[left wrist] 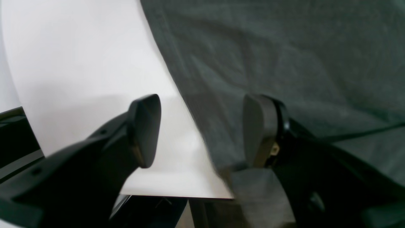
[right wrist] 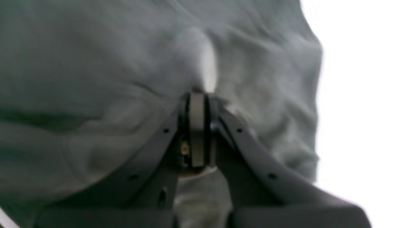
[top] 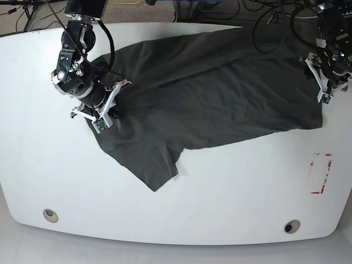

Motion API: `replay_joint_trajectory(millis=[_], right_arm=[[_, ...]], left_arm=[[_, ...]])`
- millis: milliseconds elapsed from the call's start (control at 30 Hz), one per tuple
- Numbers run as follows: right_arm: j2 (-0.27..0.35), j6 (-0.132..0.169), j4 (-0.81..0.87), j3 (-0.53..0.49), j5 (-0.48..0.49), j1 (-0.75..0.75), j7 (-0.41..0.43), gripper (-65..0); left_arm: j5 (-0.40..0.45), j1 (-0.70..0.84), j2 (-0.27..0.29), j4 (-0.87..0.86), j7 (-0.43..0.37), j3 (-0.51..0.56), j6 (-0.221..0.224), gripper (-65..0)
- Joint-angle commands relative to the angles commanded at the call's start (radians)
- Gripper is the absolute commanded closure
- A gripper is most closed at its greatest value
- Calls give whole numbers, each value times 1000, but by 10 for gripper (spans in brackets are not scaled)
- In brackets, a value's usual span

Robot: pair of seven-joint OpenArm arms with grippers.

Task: Layout the t-shirt on the table in an organized manner, then fold the t-shirt properly
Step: 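Pull the grasped fabric with the right gripper away from the left gripper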

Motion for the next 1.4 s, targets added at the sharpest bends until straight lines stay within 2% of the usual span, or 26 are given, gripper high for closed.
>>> replay_joint_trajectory(millis=[200, 300, 367, 400, 467, 600, 800, 833, 900, 1033, 1167, 1400], right_arm=[[20, 0, 6, 38, -6, -31, 0, -16], [20, 0, 5, 41, -8, -41, -2, -81], [20, 0, 6, 55, -8, -52, -2, -170], [18, 0, 6, 58, -8, -52, -2, -185], [14, 0, 6, 80, -6, -52, -2, -257], [14, 0, 26, 92, -6, -64, -2, -341], [14, 0, 87, 94, -18, -86, -2, -471], [20, 0, 98, 104, -20, -104, -2, -496], [20, 0, 107, 141, -18, -123, -2, -512], [18, 0, 106, 249, -17, -141, -2, -503], [18, 0, 75, 302, -14, -166, -2, -504], [18, 0, -23, 359, -6, -178, 2, -504]], left_arm=[[-8, 35, 2, 5, 0, 0, 0, -379], [-8, 37, 3, 3, 0, 0, 0, -379], [-9, 54, 5, 3, 0, 2, 0, -379], [-9, 54, 5, 5, 0, 2, 0, -379], [-9, 57, 21, 6, 0, 2, 0, -379], [-9, 74, 31, 8, 0, 5, 0, -379], [-14, 98, 37, 49, 0, 64, 0, -379], [-26, 109, 61, 72, 2, 78, 0, -379], [-41, 121, 89, 104, 3, 84, 0, -379], [-51, 163, 130, 170, 3, 91, 0, -379], [-52, 195, 155, 189, 3, 91, 0, -379], [-52, 239, 160, 183, 3, 61, 0, -379]])
